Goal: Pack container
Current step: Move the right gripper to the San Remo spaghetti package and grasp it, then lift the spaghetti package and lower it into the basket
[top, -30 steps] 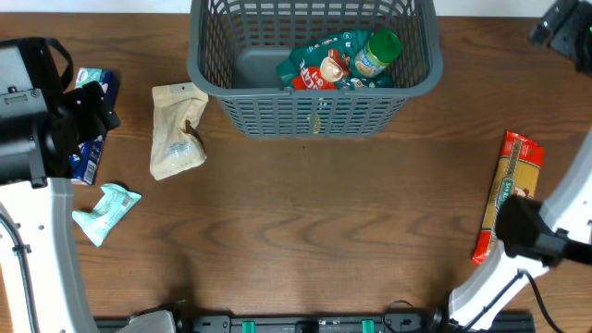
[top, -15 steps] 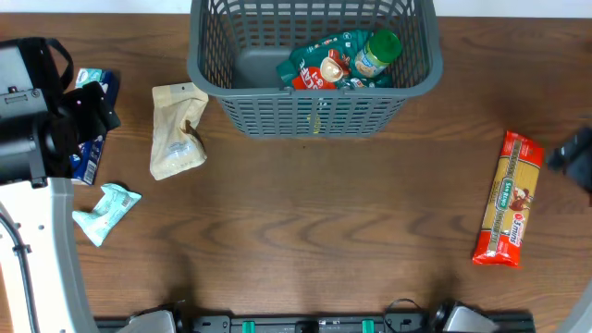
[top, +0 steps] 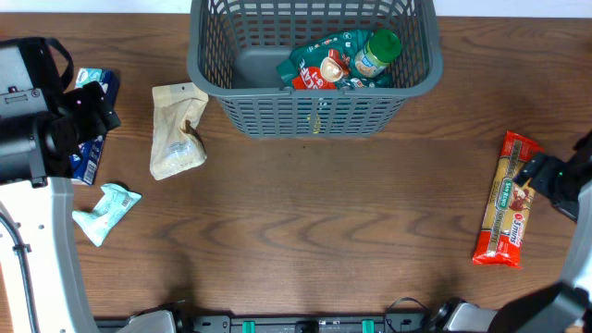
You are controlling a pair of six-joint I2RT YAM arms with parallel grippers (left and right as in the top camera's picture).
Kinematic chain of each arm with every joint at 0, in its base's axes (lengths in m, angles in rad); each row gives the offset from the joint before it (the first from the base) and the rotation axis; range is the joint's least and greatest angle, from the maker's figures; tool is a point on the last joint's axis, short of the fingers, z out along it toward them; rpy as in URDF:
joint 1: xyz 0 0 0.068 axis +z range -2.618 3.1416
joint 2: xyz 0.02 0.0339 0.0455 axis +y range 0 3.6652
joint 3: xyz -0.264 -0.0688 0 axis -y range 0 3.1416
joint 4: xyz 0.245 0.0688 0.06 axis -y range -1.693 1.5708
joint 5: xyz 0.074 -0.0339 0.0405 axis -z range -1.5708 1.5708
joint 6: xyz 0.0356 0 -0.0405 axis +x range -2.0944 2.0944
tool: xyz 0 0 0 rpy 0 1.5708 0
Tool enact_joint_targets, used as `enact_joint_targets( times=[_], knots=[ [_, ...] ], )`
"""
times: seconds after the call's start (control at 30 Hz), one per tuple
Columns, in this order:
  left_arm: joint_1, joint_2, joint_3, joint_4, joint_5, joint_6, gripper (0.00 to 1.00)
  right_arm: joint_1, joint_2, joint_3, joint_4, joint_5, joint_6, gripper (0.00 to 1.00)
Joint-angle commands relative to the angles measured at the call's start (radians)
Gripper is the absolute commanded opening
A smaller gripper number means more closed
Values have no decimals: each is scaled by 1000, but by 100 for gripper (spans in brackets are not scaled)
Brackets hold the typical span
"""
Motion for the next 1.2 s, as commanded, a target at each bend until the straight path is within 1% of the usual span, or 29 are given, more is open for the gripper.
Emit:
enact_joint_targets(
  times=[0.0, 0.2, 0.47, 0.83, 0.9, 0.97, 1.03, 1.17],
  knots=[
    [4, 8, 1, -2, 1, 16, 99, -6, 74, -8, 33, -45, -35, 99],
    [4, 8, 1, -2, 0, 17, 99, -6, 229, -8, 98, -39, -76, 99],
    [4, 8, 1, -1, 0, 17, 99, -6, 387, -9, 169, -37, -78, 99],
    [4, 8, 1, -1, 0, 17, 99, -6, 501, -14, 227, -42, -77, 99],
    [4, 8, 1, -1, 0, 17, 99, -6, 511, -15, 235, -52, -77, 91],
    [4, 8, 1, -1, 0, 17, 99, -6, 515, -20, 244, -68, -77, 76],
    [4, 8, 1, -2, 0, 17, 99, -5, 517, -21, 247, -87, -78, 66],
    [4, 8, 1, -2, 0, 17, 99, -5, 517, -21, 249, -98, -77, 50]
  ],
)
